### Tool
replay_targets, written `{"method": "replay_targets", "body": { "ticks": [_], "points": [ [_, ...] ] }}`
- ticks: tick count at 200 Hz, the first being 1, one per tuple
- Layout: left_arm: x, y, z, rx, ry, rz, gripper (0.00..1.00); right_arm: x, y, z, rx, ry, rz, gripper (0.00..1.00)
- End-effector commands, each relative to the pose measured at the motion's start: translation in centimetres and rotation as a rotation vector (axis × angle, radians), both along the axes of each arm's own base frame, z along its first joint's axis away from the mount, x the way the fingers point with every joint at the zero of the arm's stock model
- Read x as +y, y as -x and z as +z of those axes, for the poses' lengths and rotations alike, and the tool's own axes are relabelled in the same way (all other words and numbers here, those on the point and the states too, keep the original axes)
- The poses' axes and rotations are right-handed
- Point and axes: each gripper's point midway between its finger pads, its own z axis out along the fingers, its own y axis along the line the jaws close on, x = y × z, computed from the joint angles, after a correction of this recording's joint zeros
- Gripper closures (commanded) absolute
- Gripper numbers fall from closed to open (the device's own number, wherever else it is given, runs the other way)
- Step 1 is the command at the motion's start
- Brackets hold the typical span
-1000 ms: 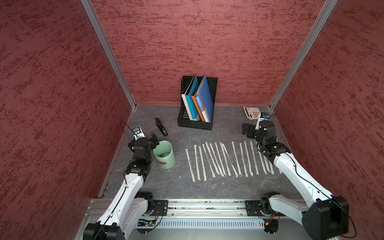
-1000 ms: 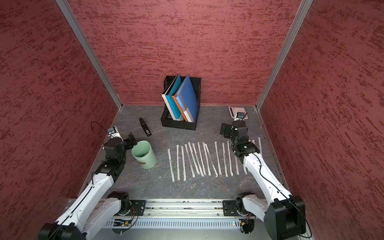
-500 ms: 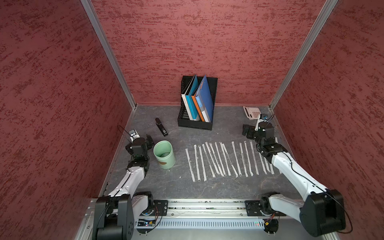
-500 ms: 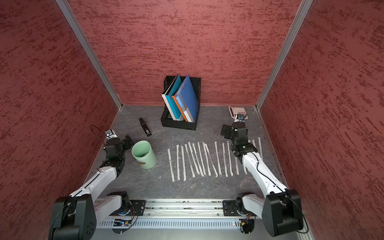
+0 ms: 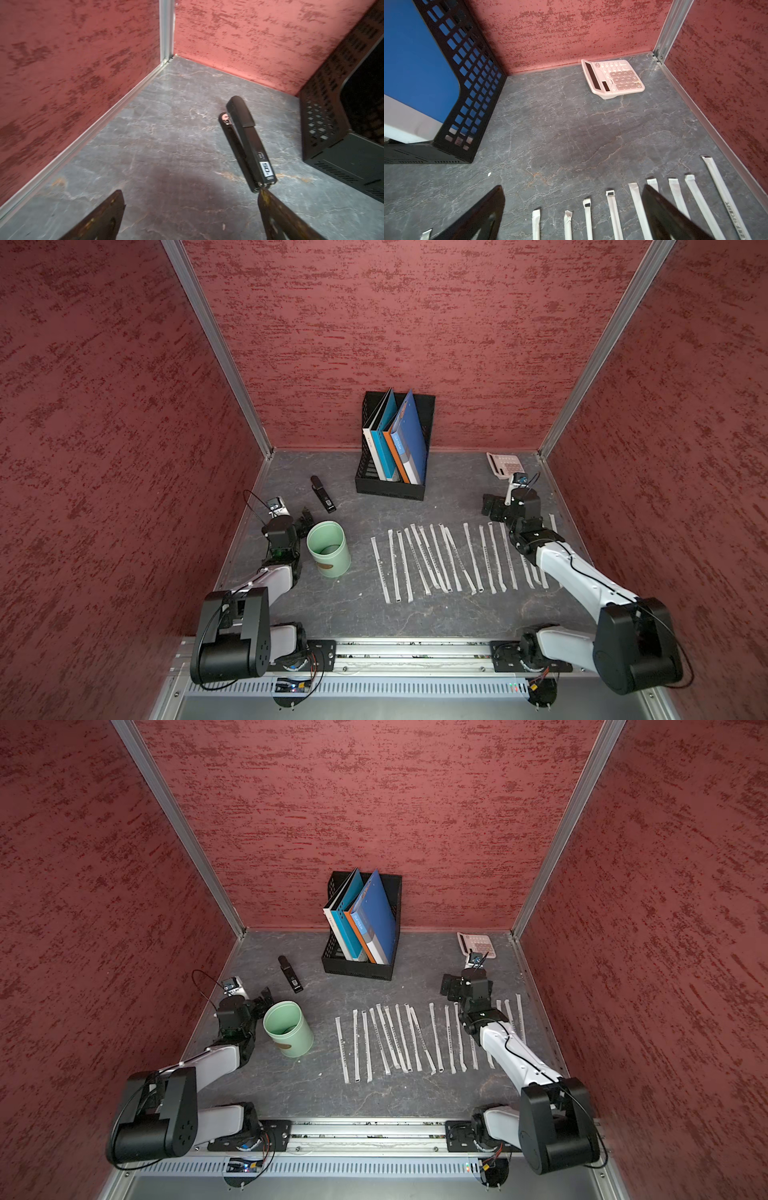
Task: Take the straws out of the storage container
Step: Reset both arms
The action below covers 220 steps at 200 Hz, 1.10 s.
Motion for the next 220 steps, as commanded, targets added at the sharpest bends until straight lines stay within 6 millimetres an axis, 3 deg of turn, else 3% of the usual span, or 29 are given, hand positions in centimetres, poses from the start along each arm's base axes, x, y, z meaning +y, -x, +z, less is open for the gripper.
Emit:
{"method": "replay_targets", "body": {
  "ticks": [1,83,115,220],
  "points": [
    [-1.0,-1.4,1.8,-0.085,-0.006,-0.078,0.00,-1.1,-0.8,0.3,-0.043,0.048,-0.034,0.01],
    [-4.3,-2.3,1.1,-0.128,-0.034,-0.252,0.00,-2.3,-2.1,-2.0,-0.166,0.189,-0.019,0.01],
    [-5.0,-3.0,-0.4,-0.119,-0.049,-0.290,0.00,-3.1,-2.2,-4.8,-0.160,0.151,-0.028,0.01],
    [-5.3,-3.1,-0.4,-0.106,-0.057,-0.292,0.00,-3.6,-0.6,-5.5,-0.241,0.093,-0.010,0.01]
  ]
}}
